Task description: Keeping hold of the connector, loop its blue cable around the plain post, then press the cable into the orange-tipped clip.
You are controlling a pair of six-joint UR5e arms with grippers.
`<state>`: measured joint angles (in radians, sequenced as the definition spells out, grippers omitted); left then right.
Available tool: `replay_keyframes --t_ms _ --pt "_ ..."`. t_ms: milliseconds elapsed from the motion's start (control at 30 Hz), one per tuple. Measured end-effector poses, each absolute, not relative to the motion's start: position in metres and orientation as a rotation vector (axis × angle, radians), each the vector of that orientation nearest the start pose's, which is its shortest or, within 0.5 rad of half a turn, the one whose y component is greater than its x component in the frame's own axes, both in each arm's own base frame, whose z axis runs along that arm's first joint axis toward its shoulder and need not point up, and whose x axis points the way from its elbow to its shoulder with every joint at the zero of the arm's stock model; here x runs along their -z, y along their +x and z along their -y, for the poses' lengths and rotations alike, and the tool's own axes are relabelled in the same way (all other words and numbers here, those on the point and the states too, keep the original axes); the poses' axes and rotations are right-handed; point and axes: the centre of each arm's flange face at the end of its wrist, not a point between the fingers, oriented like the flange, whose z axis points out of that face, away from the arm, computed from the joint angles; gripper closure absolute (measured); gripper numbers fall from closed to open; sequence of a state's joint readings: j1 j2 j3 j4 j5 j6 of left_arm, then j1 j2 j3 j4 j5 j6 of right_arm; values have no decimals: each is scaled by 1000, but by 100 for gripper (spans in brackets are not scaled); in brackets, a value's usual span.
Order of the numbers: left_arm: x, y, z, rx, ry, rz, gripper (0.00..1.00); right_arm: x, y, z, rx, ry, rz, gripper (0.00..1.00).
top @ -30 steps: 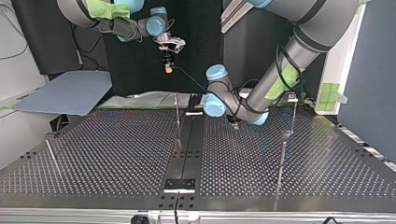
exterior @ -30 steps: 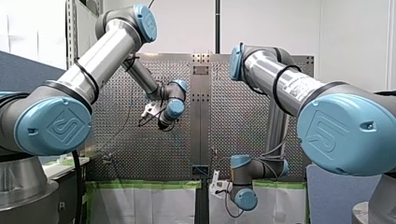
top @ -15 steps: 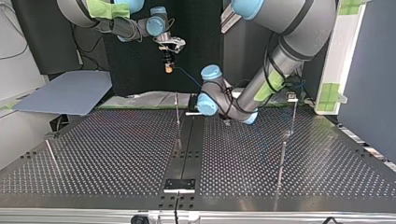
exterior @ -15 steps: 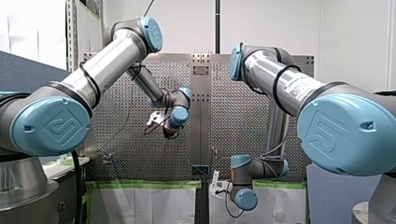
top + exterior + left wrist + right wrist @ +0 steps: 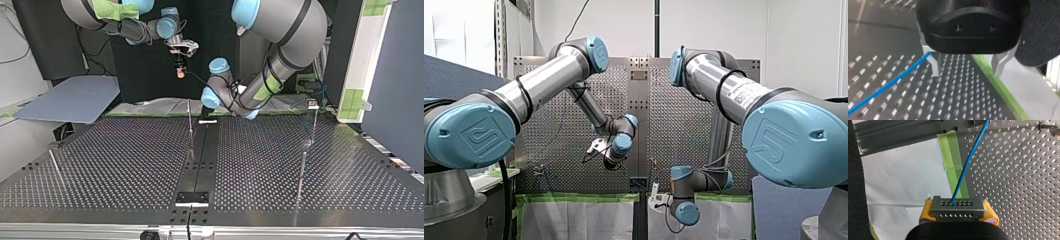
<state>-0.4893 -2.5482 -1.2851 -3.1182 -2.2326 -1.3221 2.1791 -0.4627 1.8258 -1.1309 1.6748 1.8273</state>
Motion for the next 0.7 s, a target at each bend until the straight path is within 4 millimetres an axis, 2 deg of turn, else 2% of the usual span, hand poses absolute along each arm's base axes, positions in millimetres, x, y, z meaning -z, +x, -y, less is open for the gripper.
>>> replay_keyframes --t_ms 300,467,700 --pt "-13 521 398 -496 485 -2117 0 151 406 368 -1542 1696 1291 100" --pt "-6 508 406 -458 523 -2128 0 151 406 369 -1542 1696 1291 100" --pt "21 491 408 -445 572 -2173 0 151 406 368 -1543 1695 1291 100"
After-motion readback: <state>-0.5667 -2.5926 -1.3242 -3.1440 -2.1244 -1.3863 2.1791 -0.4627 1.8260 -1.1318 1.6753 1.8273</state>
